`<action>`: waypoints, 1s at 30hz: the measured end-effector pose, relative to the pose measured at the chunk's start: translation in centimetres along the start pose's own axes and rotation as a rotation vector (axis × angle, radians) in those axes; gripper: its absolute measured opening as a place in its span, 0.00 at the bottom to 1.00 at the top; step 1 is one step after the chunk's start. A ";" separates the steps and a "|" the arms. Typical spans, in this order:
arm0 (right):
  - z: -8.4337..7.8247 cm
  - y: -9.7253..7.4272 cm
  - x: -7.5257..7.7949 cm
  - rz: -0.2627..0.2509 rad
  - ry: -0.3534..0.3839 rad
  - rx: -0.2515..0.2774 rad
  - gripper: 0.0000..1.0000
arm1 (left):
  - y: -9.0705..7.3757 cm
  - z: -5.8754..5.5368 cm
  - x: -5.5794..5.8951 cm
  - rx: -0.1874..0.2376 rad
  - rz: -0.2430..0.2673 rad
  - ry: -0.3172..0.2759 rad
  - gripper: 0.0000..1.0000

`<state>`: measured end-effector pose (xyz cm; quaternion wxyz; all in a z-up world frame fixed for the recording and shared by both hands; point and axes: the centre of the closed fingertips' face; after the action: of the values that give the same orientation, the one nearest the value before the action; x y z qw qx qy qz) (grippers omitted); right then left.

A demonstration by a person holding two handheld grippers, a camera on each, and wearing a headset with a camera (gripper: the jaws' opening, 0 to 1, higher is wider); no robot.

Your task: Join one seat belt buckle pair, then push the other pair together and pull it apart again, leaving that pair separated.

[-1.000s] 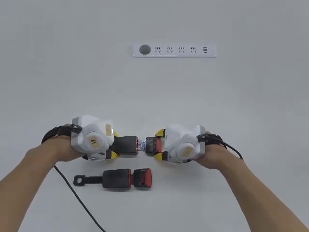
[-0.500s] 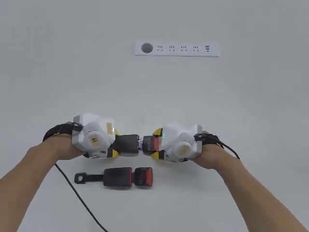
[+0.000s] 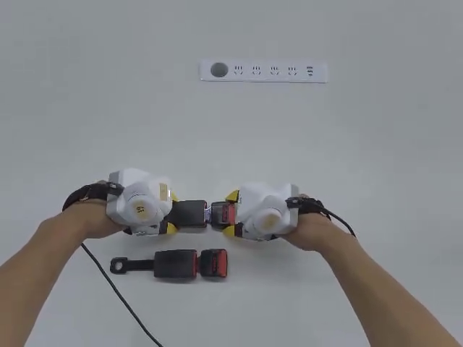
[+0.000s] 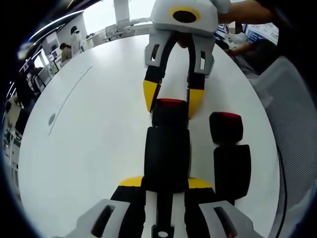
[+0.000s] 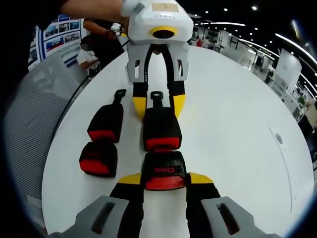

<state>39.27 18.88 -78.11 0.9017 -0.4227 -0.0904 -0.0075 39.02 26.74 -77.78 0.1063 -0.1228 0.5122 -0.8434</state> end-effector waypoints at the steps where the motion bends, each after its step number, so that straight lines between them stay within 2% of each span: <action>1: 0.0 0.0 0.0 0.001 -0.002 0.000 0.28 | 0.0 0.0 0.0 -0.001 0.000 0.002 0.30; 9: 0.2 0.0 0.0 0.019 -0.023 -0.015 0.28 | -0.1 0.0 0.0 -0.008 -0.003 0.011 0.30; 21: 0.4 -0.3 -0.1 0.011 -0.025 -0.019 0.28 | 0.1 -0.3 -0.1 -0.013 0.000 0.000 0.30; 26: 0.4 -0.2 0.0 0.011 -0.031 -0.021 0.29 | 0.1 -0.4 -0.2 -0.001 -0.002 -0.013 0.30; 30: 0.2 -0.3 0.0 0.013 -0.033 -0.024 0.29 | 0.2 -0.3 -0.1 -0.013 -0.003 -0.011 0.31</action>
<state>39.25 18.88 -77.77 0.8949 -0.4343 -0.1025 0.0045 39.08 26.91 -78.10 0.1069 -0.1289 0.5167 -0.8396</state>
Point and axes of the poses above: the centre of the closed fingertips' face, and the gripper's own axes: y roughly forward along the fingers, x roughly to its right, z roughly out of its top, and after that the axes turned 11 degrees about -y, right-handed
